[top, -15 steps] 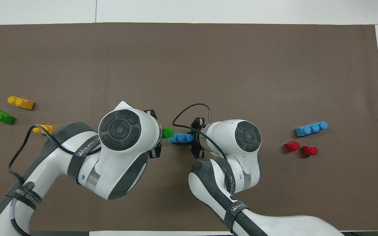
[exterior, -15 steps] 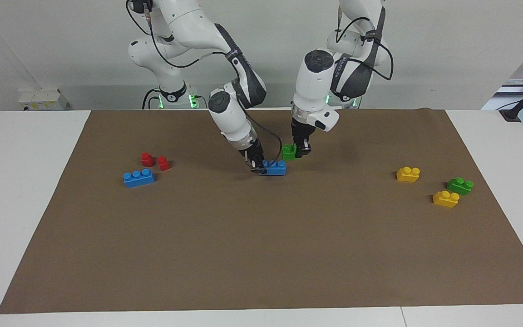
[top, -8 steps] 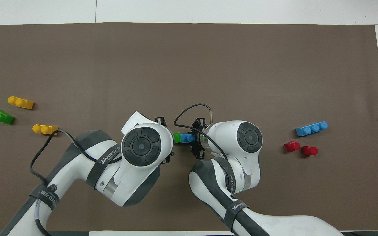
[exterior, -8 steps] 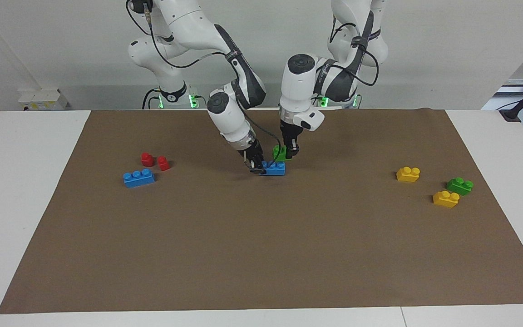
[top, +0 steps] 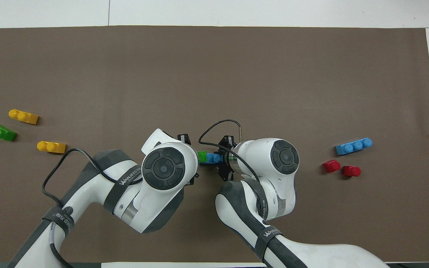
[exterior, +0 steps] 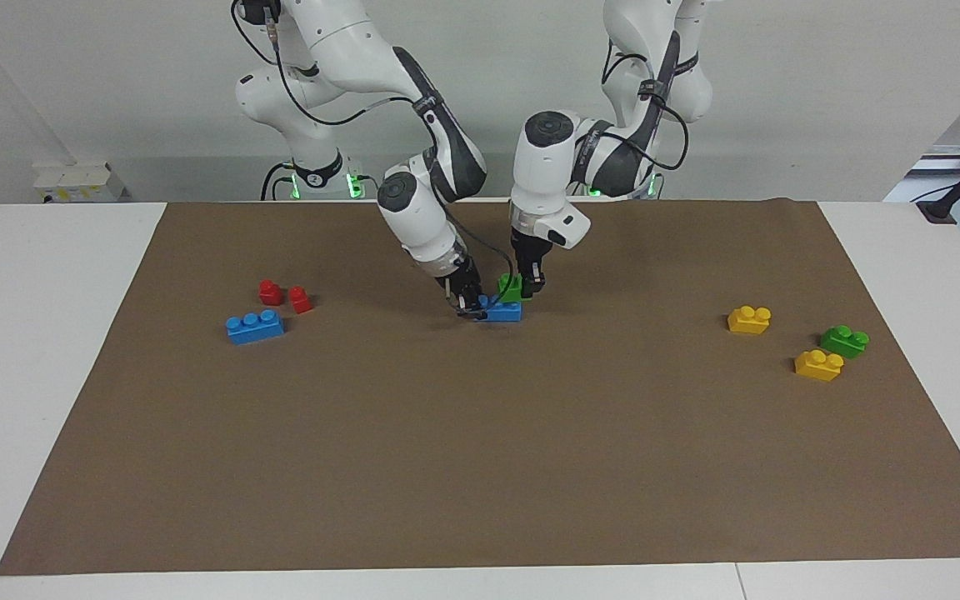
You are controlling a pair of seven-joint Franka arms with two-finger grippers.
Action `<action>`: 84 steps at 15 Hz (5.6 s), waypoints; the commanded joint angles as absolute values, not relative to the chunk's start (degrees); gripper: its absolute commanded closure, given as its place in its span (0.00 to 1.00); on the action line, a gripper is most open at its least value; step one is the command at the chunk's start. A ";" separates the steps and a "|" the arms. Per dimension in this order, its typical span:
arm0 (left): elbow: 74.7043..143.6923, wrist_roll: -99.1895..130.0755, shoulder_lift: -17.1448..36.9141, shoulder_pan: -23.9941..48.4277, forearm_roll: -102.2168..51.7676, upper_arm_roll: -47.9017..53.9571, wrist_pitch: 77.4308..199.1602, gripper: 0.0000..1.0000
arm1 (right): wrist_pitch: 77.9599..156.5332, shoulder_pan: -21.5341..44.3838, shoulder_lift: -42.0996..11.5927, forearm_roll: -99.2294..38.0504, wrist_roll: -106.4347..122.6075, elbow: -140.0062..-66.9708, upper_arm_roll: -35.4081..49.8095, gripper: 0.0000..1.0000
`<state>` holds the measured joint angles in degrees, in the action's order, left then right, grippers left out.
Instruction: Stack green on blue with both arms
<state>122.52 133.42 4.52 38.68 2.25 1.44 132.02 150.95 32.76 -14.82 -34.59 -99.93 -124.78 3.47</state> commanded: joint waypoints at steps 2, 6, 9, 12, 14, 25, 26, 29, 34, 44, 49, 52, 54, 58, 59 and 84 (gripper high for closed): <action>123.57 134.91 4.83 39.90 3.60 0.62 134.30 1.00 | 153.63 33.05 -14.77 -36.21 -97.74 -126.47 3.52 1.00; 123.49 135.09 6.33 40.43 3.60 0.62 135.70 1.00 | 153.63 33.05 -14.77 -36.30 -97.73 -126.47 3.52 1.00; 122.87 136.40 8.17 40.52 5.27 0.62 136.05 1.00 | 153.63 33.05 -14.77 -36.30 -97.65 -126.56 3.52 1.00; 122.87 137.29 9.14 40.52 6.86 0.62 136.93 1.00 | 153.63 33.05 -14.77 -36.30 -97.65 -126.56 3.52 1.00; 122.78 137.29 9.58 40.52 6.94 0.62 136.93 1.00 | 153.63 33.05 -14.76 -36.30 -97.65 -126.56 3.52 1.00; 122.35 132.01 6.77 36.75 8.17 0.53 134.39 0.00 | 153.55 32.96 -14.68 -36.30 -97.65 -126.83 3.52 1.00; 122.17 131.40 6.68 35.43 8.26 0.53 133.69 0.00 | 153.28 32.96 -14.68 -36.30 -97.65 -126.65 3.52 1.00; 120.94 126.67 6.15 30.69 8.17 0.62 131.84 0.00 | 152.67 32.43 -14.68 -36.30 -97.65 -125.95 3.52 0.50; 119.62 116.92 6.24 24.88 8.17 0.62 130.96 0.00 | 148.19 29.62 -14.15 -36.30 -96.86 -124.10 3.34 0.26; 119.44 92.40 6.33 14.34 8.09 0.62 130.96 0.00 | 131.59 13.38 -8.71 -33.76 -61.57 -124.01 2.81 0.00; 116.46 77.72 6.15 10.90 8.09 0.35 127.19 0.00 | 121.32 5.20 -5.10 -22.88 -40.90 -120.43 2.81 0.00; 114.44 66.58 4.93 8.97 8.09 0.18 123.07 0.00 | 113.14 2.12 -4.49 -15.13 -32.73 -114.54 2.90 0.00; 111.46 56.91 4.83 7.74 8.09 0.18 118.15 0.00 | 108.74 0.71 -3.17 -14.07 -26.22 -111.72 2.81 0.00; 107.32 44.15 4.57 6.42 8.09 0.09 113.04 0.00 | 103.90 0.09 0.52 -8.45 -16.64 -108.90 2.90 0.00; 106.18 41.95 4.57 6.42 8.09 0.09 111.46 0.00 | 102.41 0.09 1.22 -7.83 -13.83 -108.11 2.81 0.00; 92.64 4.14 -2.55 3.78 -1.33 0.26 83.67 0.00 | 88.68 -3.08 1.41 0.53 -4.92 -95.18 2.90 0.00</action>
<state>92.80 8.43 -1.59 4.49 -2.47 -0.34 85.14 88.07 -2.09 2.26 0.48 -4.38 -96.27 2.17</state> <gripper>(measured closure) 0.000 0.000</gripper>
